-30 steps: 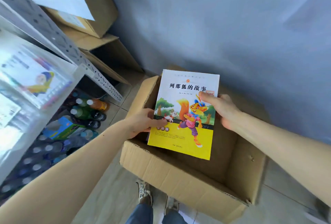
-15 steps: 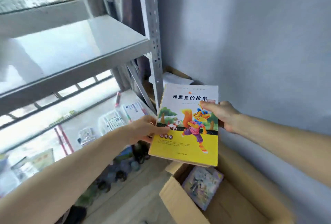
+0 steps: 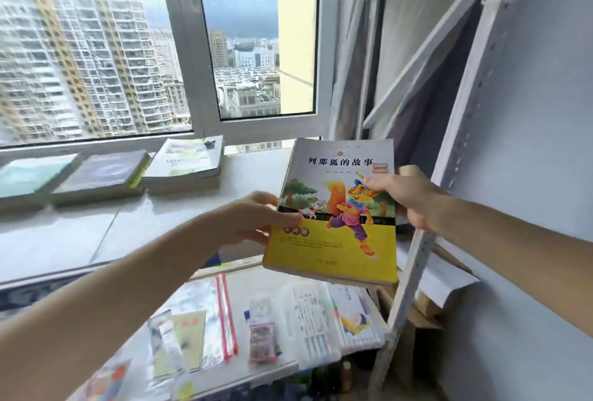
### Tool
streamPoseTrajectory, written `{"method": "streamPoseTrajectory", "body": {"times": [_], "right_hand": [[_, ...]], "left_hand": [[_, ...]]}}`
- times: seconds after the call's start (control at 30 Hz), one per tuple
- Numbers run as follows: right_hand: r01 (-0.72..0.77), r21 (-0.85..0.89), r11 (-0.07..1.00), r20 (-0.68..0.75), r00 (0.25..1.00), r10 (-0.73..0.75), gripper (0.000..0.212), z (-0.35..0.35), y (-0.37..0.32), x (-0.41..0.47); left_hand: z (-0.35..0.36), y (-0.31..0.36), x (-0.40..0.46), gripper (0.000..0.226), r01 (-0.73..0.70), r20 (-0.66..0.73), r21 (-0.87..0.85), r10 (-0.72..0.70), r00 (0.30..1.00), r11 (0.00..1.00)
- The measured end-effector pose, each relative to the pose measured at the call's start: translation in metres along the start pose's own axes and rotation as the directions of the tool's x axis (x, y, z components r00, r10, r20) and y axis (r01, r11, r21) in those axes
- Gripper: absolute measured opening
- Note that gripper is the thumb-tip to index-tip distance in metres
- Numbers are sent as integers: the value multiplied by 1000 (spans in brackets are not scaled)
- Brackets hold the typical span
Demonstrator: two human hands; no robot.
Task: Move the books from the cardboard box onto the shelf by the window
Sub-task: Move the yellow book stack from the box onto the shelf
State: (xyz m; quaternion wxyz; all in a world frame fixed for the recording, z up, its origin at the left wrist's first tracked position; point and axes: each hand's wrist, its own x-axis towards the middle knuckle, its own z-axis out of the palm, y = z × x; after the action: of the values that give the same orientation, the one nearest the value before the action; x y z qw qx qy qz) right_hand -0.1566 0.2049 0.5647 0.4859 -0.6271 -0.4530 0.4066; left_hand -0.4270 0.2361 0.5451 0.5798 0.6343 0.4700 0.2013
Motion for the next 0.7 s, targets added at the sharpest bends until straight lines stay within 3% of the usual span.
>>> {"method": "streamPoseTrajectory", "body": {"times": [0.07, 0.17, 0.27, 0.43, 0.7], "right_hand": [[59, 29, 998, 5, 998, -59, 32, 34, -19, 21], [166, 60, 984, 14, 986, -167, 27, 74, -35, 47], [285, 78, 955, 13, 958, -287, 29, 101, -43, 63], [437, 37, 899, 13, 899, -438, 28, 120, -47, 92], [545, 30, 838, 65, 835, -546, 30, 124, -50, 153]], "left_hand": [[-36, 2, 0, 39, -40, -65, -21, 39, 997, 999], [-76, 1, 8, 68, -87, -116, -53, 80, 990, 995], [-101, -5, 22, 63, -161, -195, -37, 151, 969, 986], [-119, -17, 52, 73, -286, -292, -32, 265, 919, 958], [-129, -16, 110, 75, -403, -401, 32, 381, 833, 915]]}}
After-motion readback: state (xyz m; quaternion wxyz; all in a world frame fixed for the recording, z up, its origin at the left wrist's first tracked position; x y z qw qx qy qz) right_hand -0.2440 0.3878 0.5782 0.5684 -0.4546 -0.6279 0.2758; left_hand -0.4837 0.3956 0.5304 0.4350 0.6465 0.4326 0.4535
